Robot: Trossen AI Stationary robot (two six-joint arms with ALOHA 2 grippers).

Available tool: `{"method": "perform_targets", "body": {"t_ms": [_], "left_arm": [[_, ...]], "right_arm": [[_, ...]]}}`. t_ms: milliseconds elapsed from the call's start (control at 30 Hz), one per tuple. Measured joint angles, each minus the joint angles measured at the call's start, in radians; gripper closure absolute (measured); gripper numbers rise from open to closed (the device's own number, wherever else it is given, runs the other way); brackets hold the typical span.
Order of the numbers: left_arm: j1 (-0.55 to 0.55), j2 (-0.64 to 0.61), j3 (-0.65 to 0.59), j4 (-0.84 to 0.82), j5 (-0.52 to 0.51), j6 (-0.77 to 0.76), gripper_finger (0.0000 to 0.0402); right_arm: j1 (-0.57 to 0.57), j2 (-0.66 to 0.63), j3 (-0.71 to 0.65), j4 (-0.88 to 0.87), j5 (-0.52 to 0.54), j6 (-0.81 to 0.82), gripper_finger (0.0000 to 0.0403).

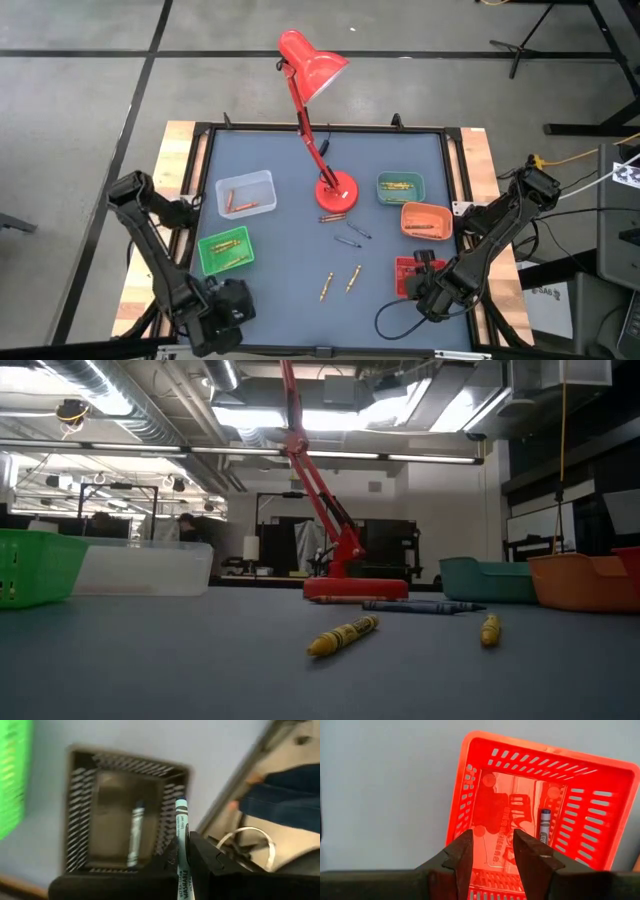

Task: Sort crayons
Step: Put the blue crayon into the black bin, then put the golden crayon into the green bin

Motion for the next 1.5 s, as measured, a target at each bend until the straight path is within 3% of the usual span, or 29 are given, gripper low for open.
{"method": "perform_targets", "body": {"t_ms": [233,500,867,1067,1200,1400,1500], "left_arm": [[-0.048,0.006,0.000,-0.132,-0.005,-0.060,0.0396],[-0.066,0.067,0.000,-0.146,-0.028,-0.059,0.0392],[-0.065,0.086,-0.001,-0.130,-0.027,-0.136,0.0298],[-0.057,0.086,-0.001,-0.088,-0.040,-0.137,0.0269],[-0.038,0.086,-0.001,-0.024,-0.137,-0.137,0.0265],[0.017,0.086,-0.001,0.132,-0.411,-0.130,0.0264],[0.065,0.086,-0.001,0.221,-0.506,-0.053,0.0264]], "right_arm": [[0.000,0.000,0.000,0.001,0.000,0.000,0.0265],[0.000,0.000,0.000,0.001,0.000,0.000,0.0265],[0.000,0.000,0.000,0.003,0.000,0.001,0.0265],[0.000,0.000,0.000,0.034,0.000,0.001,0.0265],[0.000,0.000,0.000,0.061,0.000,0.001,0.0265],[0.000,0.000,0.000,0.080,-0.001,0.001,0.0265],[0.000,0.000,0.000,0.080,-0.001,0.001,0.0265]]}}
